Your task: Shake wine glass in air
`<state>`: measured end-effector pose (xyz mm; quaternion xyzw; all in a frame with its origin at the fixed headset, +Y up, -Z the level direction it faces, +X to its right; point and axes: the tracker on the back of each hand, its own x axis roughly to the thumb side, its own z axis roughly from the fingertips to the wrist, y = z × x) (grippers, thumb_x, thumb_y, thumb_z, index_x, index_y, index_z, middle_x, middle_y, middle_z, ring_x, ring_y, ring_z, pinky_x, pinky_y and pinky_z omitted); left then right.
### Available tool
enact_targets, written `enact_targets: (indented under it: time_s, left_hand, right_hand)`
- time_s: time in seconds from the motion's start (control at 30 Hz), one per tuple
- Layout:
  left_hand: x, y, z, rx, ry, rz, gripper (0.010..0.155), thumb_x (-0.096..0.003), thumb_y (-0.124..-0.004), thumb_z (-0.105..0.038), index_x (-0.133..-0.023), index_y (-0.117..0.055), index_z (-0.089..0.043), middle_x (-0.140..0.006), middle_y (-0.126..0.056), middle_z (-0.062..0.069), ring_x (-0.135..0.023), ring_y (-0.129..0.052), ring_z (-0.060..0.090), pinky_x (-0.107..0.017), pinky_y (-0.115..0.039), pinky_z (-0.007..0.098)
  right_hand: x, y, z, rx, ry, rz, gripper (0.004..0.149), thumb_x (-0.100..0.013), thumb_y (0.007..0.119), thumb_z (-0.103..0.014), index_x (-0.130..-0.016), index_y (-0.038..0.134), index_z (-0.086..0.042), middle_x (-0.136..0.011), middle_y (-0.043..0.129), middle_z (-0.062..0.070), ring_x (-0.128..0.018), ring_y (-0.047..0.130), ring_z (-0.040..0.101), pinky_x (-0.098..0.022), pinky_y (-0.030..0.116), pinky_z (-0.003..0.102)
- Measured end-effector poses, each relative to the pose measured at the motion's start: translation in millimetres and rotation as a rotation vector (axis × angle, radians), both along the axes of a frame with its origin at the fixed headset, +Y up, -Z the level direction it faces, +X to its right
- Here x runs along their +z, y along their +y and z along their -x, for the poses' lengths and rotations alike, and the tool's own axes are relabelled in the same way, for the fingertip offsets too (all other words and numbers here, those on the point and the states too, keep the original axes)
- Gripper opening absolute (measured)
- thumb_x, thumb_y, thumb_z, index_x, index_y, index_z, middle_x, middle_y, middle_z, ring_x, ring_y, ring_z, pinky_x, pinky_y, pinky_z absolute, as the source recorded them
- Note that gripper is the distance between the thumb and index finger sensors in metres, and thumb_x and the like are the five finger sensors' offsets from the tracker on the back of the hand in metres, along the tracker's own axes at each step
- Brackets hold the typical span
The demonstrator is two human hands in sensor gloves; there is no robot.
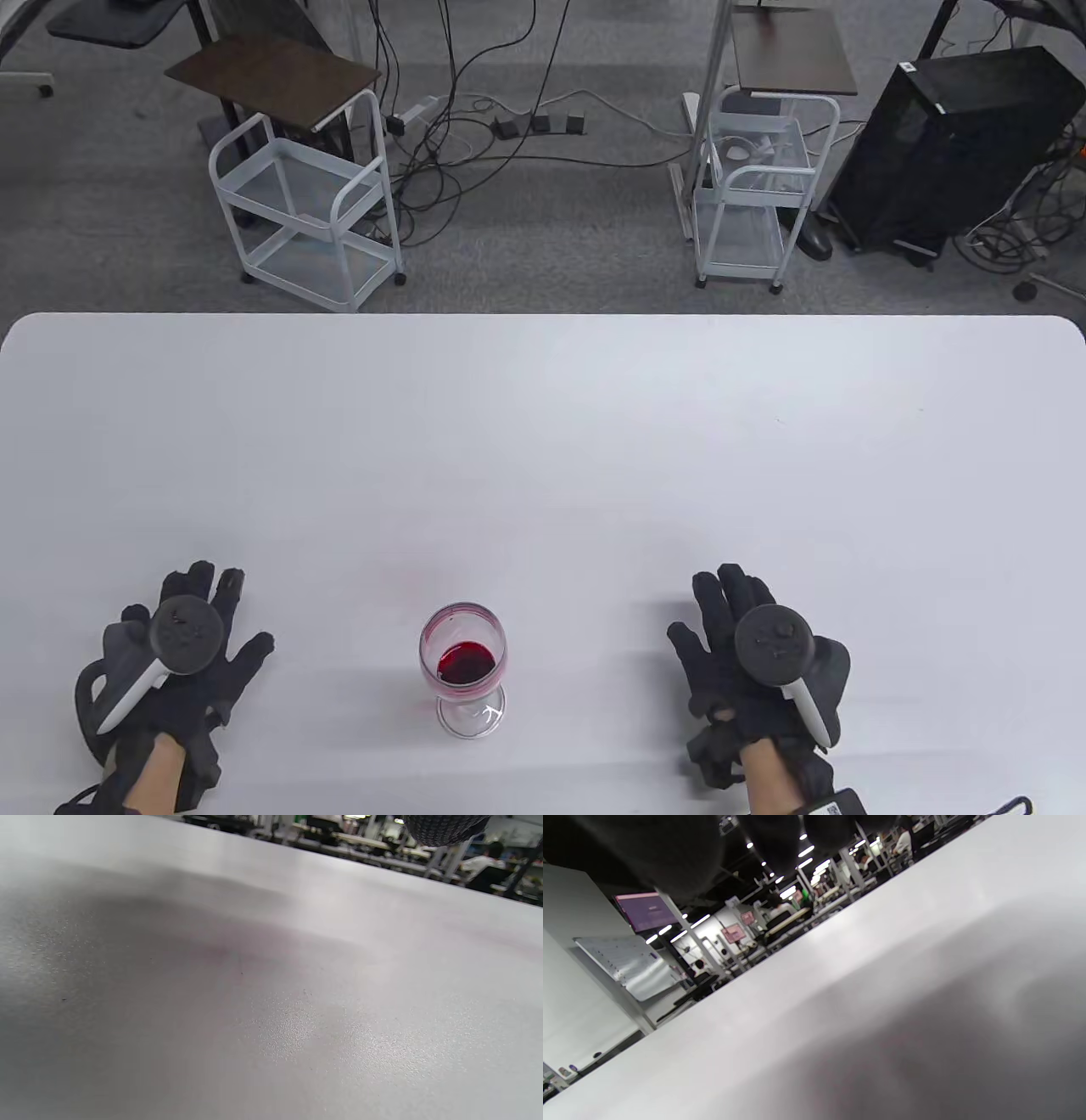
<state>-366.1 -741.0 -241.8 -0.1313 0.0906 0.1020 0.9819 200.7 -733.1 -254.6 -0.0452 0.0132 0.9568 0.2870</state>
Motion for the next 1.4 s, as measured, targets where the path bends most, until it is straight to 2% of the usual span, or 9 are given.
enact_targets:
  time_s: [0.17, 0.3, 0.37, 0.47, 0.57, 0.77, 1.0, 1.23, 1.4]
  left_hand:
    - [0, 0, 1, -0.002, 0.002, -0.001, 0.083, -0.0475, -0.066, -0.071, -0.114, -0.025, -0.042, -0.124, -0.011, -0.008, -0.122, -0.011, 0.023, -0.079, -0.009, 0.058]
    - [-1, 0, 1, -0.001, 0.001, -0.004, 0.083, -0.0475, -0.066, -0.071, -0.114, -0.024, -0.042, -0.124, -0.010, -0.008, -0.121, -0.011, 0.024, -0.079, -0.009, 0.058]
    - [-1, 0, 1, -0.002, 0.000, -0.004, 0.083, -0.0474, -0.066, -0.071, -0.114, -0.025, -0.042, -0.124, -0.010, -0.008, -0.122, -0.011, 0.023, -0.079, -0.009, 0.058]
    - [-1, -1, 1, -0.005, -0.003, -0.001, 0.083, -0.0474, -0.066, -0.071, -0.114, -0.024, -0.042, -0.124, -0.010, -0.008, -0.121, -0.011, 0.024, -0.079, -0.009, 0.058]
    - [-1, -1, 0, 0.001, -0.009, 0.001, 0.083, -0.0474, -0.066, -0.071, -0.114, -0.024, -0.042, -0.124, -0.010, -0.008, -0.121, -0.011, 0.024, -0.079, -0.009, 0.058]
    - [-1, -2, -1, 0.009, -0.018, 0.000, 0.083, -0.0474, -0.066, -0.071, -0.114, -0.024, -0.042, -0.124, -0.009, -0.007, -0.121, -0.011, 0.024, -0.080, -0.009, 0.058]
    - [-2, -4, -1, 0.018, -0.027, 0.010, 0.084, -0.0476, -0.066, -0.071, -0.114, -0.024, -0.042, -0.124, -0.009, -0.007, -0.121, -0.010, 0.024, -0.080, -0.010, 0.058]
    - [-2, -5, -2, 0.019, -0.033, 0.012, 0.084, -0.0476, -0.066, -0.071, -0.114, -0.024, -0.042, -0.124, -0.009, -0.007, -0.121, -0.011, 0.024, -0.080, -0.011, 0.058]
    - [-2, -5, -3, 0.019, -0.033, 0.016, 0.084, -0.0477, -0.066, -0.071, -0.114, -0.024, -0.041, -0.124, -0.009, -0.007, -0.121, -0.011, 0.024, -0.080, -0.011, 0.058]
  right_hand:
    - [1, -1, 5, 0.007, 0.042, 0.015, 0.071, -0.042, 0.074, -0.055, -0.103, 0.052, -0.027, -0.116, 0.037, 0.004, -0.106, 0.032, 0.038, -0.074, 0.026, 0.065]
    - [6, 2, 21, -0.044, 0.190, 0.001, 0.076, -0.041, 0.076, -0.060, -0.104, 0.049, -0.026, -0.115, 0.045, 0.008, -0.101, 0.052, 0.042, -0.072, 0.040, 0.065]
    - [7, 4, 36, -0.053, 0.291, 0.016, 0.079, -0.041, 0.076, -0.063, -0.104, 0.046, -0.026, -0.115, 0.047, 0.008, -0.097, 0.063, 0.041, -0.070, 0.049, 0.063]
    - [8, 4, 63, -0.077, 0.424, 0.053, 0.087, -0.040, 0.077, -0.067, -0.106, 0.039, -0.025, -0.116, 0.045, 0.009, -0.095, 0.069, 0.040, -0.069, 0.055, 0.063]
    - [6, -1, 99, -0.171, 0.540, 0.144, 0.092, -0.039, 0.079, -0.069, -0.106, 0.035, -0.025, -0.116, 0.042, 0.010, -0.093, 0.073, 0.039, -0.068, 0.058, 0.061]
    - [-7, -14, 153, -0.252, 0.662, 0.261, 0.095, -0.038, 0.084, -0.066, -0.106, 0.032, -0.024, -0.116, 0.042, 0.009, -0.082, 0.084, 0.033, -0.064, 0.067, 0.055]
    - [-19, -21, 176, -0.356, 0.746, 0.331, 0.084, -0.037, 0.092, -0.056, -0.103, 0.048, -0.028, -0.109, 0.063, 0.007, -0.058, 0.098, 0.025, -0.051, 0.079, 0.049]
    - [-26, -26, 189, -0.380, 0.753, 0.338, 0.068, -0.037, 0.094, -0.048, -0.097, 0.065, -0.030, -0.098, 0.082, 0.002, -0.051, 0.101, 0.023, -0.047, 0.082, 0.047]
    - [-30, -34, 191, -0.441, 0.724, 0.321, 0.048, -0.039, 0.092, -0.041, -0.085, 0.082, -0.030, -0.088, 0.093, -0.002, -0.048, 0.103, 0.022, -0.045, 0.083, 0.046]
